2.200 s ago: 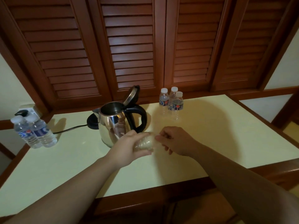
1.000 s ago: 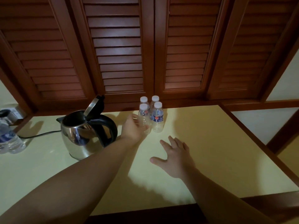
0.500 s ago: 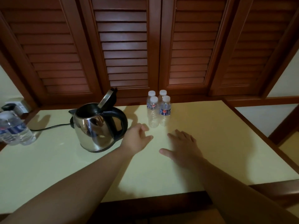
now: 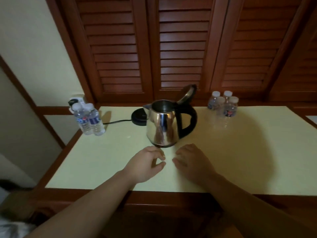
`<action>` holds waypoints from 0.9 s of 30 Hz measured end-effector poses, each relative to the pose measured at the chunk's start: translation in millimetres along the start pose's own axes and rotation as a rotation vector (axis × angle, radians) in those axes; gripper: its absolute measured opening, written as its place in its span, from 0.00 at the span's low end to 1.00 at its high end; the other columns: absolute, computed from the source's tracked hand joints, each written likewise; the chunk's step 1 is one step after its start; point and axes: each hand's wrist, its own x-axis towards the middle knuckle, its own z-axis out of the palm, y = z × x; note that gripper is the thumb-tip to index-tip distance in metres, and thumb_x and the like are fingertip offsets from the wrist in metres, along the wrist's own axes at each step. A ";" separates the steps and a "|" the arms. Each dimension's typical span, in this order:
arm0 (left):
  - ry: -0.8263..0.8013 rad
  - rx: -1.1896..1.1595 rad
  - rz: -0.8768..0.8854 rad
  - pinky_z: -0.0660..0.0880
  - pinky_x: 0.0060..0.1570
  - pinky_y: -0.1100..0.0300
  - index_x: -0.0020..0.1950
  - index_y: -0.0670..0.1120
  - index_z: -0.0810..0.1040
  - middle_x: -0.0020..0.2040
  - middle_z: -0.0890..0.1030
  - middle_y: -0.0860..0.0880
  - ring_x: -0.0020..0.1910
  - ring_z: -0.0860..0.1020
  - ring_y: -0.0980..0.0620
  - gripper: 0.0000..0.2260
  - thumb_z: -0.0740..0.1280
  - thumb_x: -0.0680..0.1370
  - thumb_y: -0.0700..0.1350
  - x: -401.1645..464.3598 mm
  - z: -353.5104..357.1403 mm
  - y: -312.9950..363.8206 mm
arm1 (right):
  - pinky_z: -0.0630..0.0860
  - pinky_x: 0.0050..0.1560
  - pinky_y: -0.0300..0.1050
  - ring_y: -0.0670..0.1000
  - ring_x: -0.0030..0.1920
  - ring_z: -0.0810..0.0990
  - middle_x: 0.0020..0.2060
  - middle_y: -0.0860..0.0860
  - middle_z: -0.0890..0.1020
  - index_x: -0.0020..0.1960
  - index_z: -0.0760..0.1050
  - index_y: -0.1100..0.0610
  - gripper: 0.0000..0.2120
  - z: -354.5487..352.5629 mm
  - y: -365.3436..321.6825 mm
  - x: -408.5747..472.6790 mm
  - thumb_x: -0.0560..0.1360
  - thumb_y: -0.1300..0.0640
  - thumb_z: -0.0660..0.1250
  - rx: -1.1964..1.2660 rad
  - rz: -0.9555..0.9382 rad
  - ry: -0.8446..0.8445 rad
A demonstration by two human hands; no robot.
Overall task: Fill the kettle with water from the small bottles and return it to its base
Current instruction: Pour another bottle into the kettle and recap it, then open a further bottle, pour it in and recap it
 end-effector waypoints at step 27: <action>0.328 -0.268 -0.616 0.74 0.60 0.54 0.80 0.46 0.61 0.70 0.78 0.47 0.67 0.78 0.44 0.40 0.79 0.74 0.48 -45.0 -175.8 -232.2 | 0.45 0.80 0.48 0.45 0.82 0.46 0.84 0.42 0.49 0.83 0.52 0.38 0.39 88.7 -161.0 75.7 0.77 0.24 0.51 -0.133 0.091 -0.314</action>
